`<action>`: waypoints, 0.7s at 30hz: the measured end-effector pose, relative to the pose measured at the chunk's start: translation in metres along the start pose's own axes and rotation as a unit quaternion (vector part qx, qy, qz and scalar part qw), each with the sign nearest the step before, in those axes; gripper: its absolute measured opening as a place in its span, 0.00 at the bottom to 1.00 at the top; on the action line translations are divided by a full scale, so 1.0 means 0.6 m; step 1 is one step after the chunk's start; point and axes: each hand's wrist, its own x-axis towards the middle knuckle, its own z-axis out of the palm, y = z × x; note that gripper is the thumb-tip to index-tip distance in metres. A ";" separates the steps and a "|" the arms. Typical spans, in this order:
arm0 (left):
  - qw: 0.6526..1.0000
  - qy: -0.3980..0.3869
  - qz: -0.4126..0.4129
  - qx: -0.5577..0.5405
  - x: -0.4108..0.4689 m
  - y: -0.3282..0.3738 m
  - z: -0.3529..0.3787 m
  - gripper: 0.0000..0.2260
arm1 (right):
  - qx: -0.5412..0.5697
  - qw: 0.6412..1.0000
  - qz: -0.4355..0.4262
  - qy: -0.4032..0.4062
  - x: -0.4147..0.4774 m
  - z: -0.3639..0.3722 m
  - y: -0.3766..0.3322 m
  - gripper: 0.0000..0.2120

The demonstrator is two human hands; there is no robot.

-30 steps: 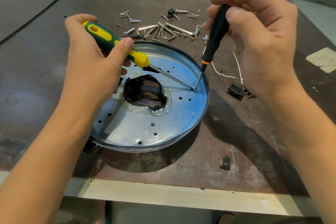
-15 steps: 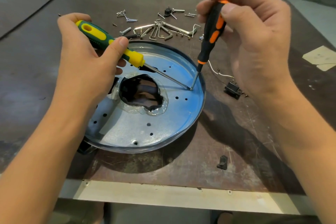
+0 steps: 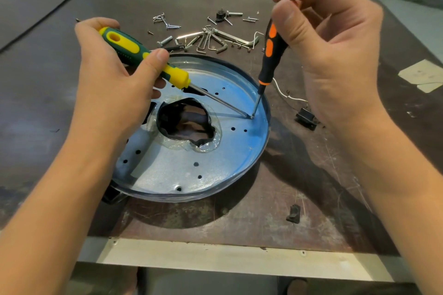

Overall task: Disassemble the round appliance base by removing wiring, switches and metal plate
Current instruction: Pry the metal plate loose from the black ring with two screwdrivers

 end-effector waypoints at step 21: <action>1.000 0.000 -0.007 0.011 -0.004 0.011 0.000 0.20 | -0.041 0.999 -0.023 0.022 0.000 -0.004 0.014 0.11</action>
